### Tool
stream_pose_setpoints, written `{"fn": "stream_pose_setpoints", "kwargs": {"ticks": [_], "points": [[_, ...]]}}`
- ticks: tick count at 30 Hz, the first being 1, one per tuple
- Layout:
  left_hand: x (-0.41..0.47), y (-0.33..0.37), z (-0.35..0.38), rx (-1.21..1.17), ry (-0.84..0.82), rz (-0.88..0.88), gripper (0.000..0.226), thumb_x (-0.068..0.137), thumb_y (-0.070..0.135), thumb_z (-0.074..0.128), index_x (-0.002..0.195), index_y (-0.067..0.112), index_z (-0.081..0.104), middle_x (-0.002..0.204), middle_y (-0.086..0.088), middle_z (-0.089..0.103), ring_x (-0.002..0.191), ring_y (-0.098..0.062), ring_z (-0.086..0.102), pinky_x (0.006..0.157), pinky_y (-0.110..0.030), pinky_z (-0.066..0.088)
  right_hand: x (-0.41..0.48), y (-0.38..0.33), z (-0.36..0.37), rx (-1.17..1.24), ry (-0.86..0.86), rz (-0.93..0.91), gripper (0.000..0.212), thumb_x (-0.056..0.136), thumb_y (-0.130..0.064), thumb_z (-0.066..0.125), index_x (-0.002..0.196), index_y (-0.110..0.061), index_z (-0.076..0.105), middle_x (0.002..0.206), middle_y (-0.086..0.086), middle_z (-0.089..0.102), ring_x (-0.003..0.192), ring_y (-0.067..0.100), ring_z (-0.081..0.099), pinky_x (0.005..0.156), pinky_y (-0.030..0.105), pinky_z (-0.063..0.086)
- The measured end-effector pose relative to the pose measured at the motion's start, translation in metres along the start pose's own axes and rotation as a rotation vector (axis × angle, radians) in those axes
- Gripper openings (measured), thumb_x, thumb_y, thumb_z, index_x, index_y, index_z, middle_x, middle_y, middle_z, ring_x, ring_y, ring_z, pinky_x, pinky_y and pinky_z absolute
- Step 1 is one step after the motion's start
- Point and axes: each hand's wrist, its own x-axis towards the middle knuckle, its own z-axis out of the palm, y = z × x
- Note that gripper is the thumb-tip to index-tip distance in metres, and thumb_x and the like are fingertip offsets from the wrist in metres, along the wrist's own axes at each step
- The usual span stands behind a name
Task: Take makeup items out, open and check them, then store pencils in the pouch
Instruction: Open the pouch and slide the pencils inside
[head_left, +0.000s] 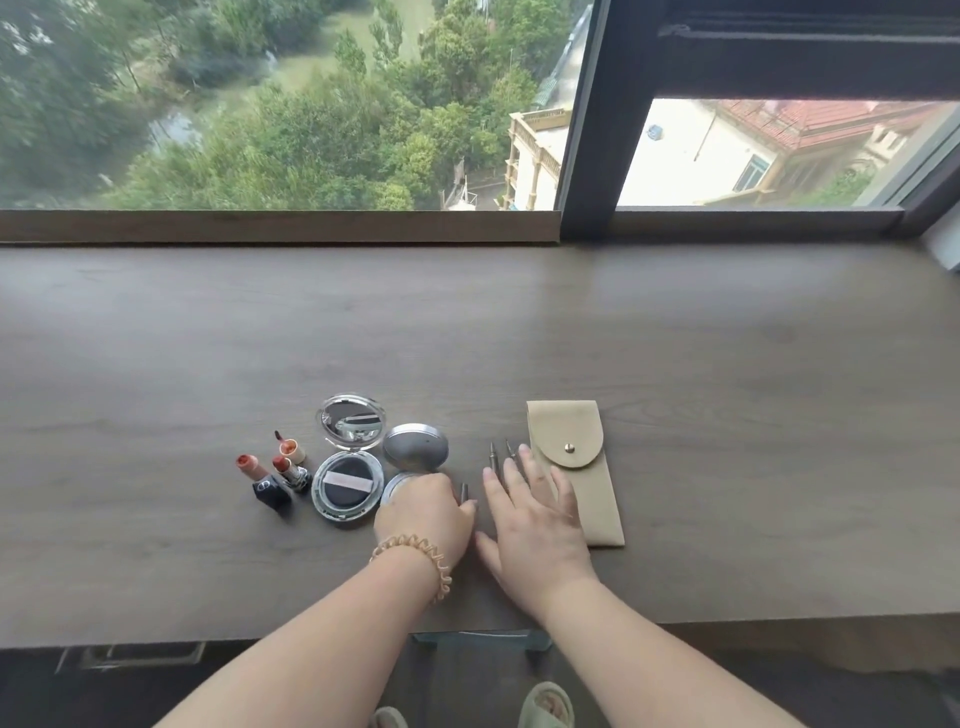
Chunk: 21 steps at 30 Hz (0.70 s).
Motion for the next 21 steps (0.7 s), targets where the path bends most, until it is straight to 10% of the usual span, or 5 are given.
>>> {"fn": "stream_pose_setpoints", "kwargs": {"ticks": [11, 21], "points": [[-0.003, 0.012, -0.009, -0.038, 0.008, 0.045, 0.028, 0.082, 0.043, 0.054, 0.082, 0.017, 0.065, 0.092, 0.0, 0.068, 0.096, -0.023, 0.061, 0.079, -0.03, 0.047, 0.021, 0.076, -0.02, 0.192, -0.054, 0.651, 0.054, 0.082, -0.054, 0.056, 0.128, -0.027, 0.049, 0.133, 0.001, 0.05, 0.13, 0.024, 0.033, 0.1, 0.041, 0.025], [-0.016, 0.064, 0.002, -0.143, 0.017, 0.218, 0.019, 0.081, 0.038, 0.053, 0.079, 0.021, 0.061, 0.09, 0.004, 0.067, 0.093, -0.018, 0.06, 0.077, -0.03, 0.047, 0.036, 0.094, -0.029, 0.253, -0.271, 0.78, 0.063, 0.058, -0.061, 0.07, 0.105, -0.027, 0.048, 0.112, -0.004, 0.063, 0.116, 0.021, 0.044, 0.089, 0.039, 0.03]]}}
